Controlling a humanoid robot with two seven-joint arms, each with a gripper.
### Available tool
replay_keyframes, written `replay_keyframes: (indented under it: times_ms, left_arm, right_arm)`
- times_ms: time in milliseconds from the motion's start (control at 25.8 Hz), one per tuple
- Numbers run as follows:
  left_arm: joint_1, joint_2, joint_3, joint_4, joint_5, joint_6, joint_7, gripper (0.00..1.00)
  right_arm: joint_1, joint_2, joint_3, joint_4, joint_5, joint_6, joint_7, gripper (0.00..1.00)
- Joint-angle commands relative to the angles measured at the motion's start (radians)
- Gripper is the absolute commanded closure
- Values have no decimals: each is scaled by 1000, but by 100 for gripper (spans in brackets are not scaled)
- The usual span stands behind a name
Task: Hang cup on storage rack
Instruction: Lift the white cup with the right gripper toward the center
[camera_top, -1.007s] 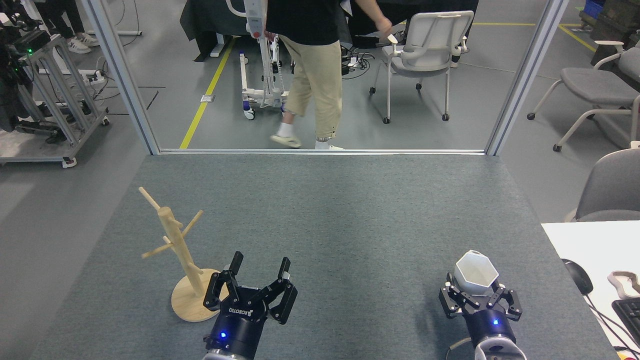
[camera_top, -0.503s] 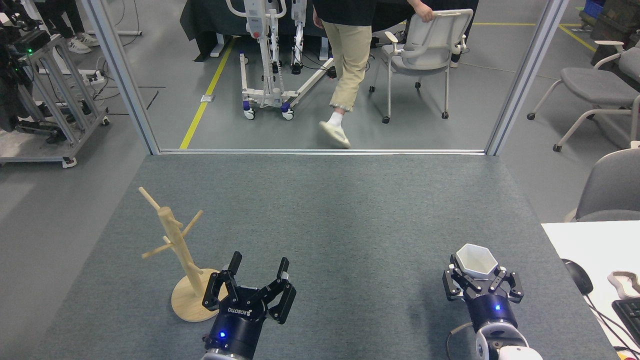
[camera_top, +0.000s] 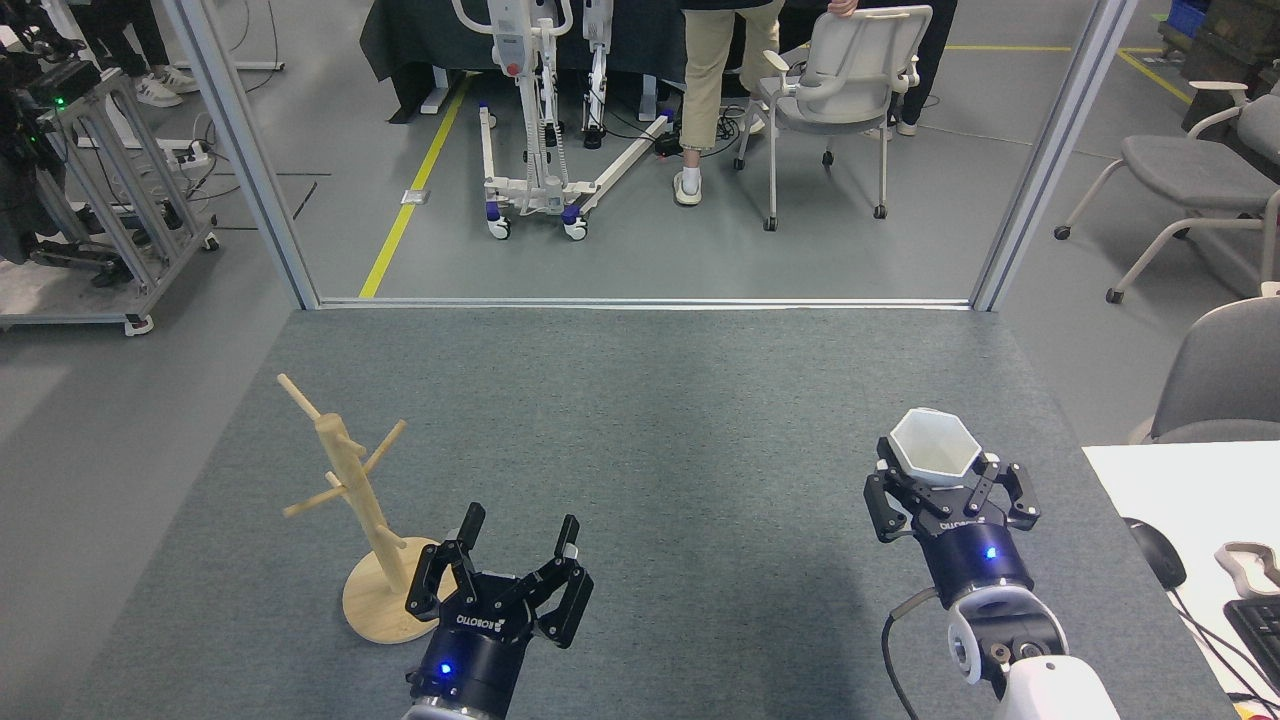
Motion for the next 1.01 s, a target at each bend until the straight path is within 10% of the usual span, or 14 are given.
replay_keyframes:
  times_ms: [0, 581, 968]
  left_arm:
    - [-3, -2, 0, 9, 0, -4, -1, 0]
    - [-38, -25, -18, 26, 0, -64, -138, 1]
    - [-57, -153, -156, 27, -21, 108, -182, 2]
  right_arm:
    - [-4, -20, 56, -137, -2, 12, 140, 100]
    - [-392, 37, 521, -194, -28, 442, 436, 100]
    - [-437, 43, 702, -210, -28, 629, 447, 100]
